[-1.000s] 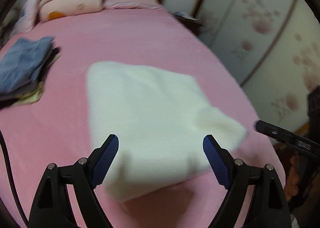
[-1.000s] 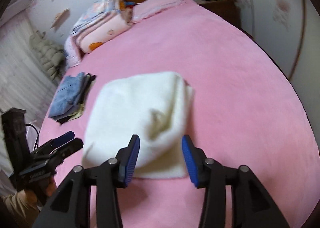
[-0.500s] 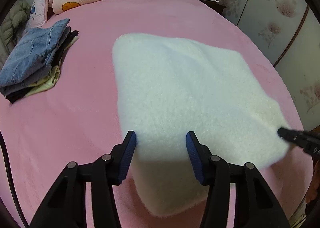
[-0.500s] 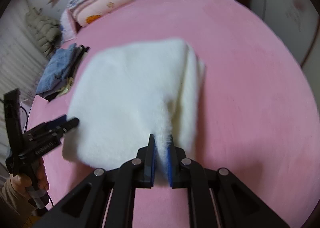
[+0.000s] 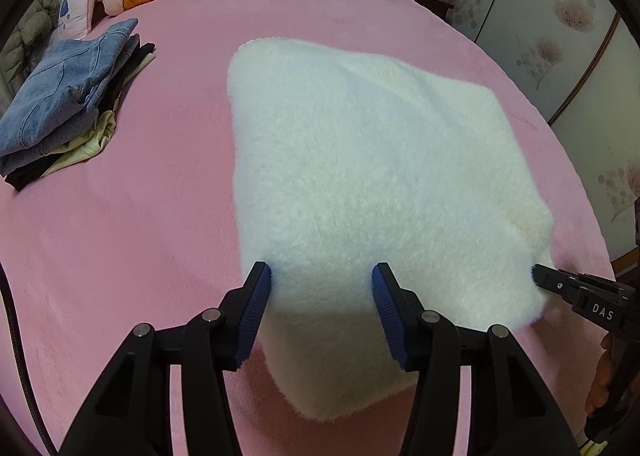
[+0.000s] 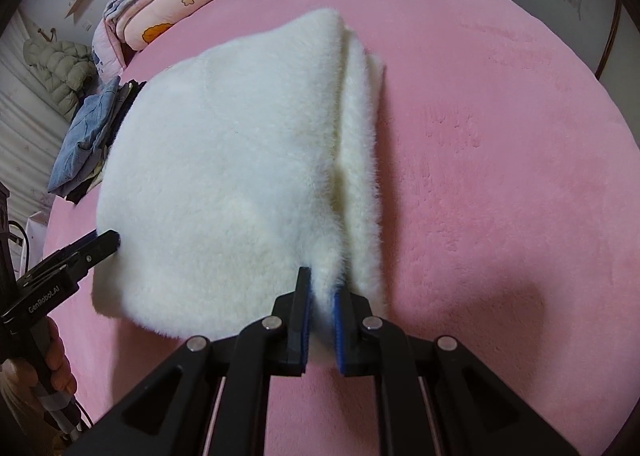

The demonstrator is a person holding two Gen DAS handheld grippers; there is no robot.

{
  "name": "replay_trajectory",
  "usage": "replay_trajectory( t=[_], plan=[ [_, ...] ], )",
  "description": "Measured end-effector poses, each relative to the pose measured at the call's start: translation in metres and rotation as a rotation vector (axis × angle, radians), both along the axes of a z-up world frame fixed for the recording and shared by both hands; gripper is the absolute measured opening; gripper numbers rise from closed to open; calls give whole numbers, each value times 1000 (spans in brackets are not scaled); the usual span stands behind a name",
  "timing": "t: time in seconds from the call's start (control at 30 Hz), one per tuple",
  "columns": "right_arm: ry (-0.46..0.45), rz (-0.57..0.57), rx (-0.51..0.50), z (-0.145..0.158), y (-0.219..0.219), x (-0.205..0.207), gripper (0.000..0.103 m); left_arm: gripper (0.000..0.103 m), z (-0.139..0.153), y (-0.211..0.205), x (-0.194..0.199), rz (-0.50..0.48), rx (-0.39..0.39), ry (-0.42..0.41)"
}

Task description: Fold large clothes

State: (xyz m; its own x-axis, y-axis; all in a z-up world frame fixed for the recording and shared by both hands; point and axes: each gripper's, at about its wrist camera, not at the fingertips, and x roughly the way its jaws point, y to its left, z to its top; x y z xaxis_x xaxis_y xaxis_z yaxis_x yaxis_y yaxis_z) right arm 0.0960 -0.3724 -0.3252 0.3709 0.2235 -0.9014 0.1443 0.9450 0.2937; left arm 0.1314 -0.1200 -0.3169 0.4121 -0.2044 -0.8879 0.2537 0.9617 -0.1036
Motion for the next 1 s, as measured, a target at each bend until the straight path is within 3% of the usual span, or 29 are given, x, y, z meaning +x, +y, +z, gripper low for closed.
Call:
replay_trajectory(
  t=[0.13,0.23,0.4,0.5,0.6,0.7,1.0],
  plan=[
    [8,-9,-22,6,6,3,10,55,7,-1,-1,16,-11,27],
    [13,-14,-45,17,12,6,12,66,18,-3,-3,20,-12,43],
    [20,-19,-76,45,20,5,21,90,55,-7,-11,28,9,-6],
    [5,-12,-85,64,24,3,26,92,78,-6,-14,45,-4,-9],
    [-23,5,-100,87,29,1,38,94,100,-2,-16,68,-27,-12],
    [-65,34,-107,111,34,0,40,102,119,-1,-20,80,-34,-27],
    [-159,102,-139,160,49,17,54,102,152,-8,-11,93,-50,-32]
  ],
)
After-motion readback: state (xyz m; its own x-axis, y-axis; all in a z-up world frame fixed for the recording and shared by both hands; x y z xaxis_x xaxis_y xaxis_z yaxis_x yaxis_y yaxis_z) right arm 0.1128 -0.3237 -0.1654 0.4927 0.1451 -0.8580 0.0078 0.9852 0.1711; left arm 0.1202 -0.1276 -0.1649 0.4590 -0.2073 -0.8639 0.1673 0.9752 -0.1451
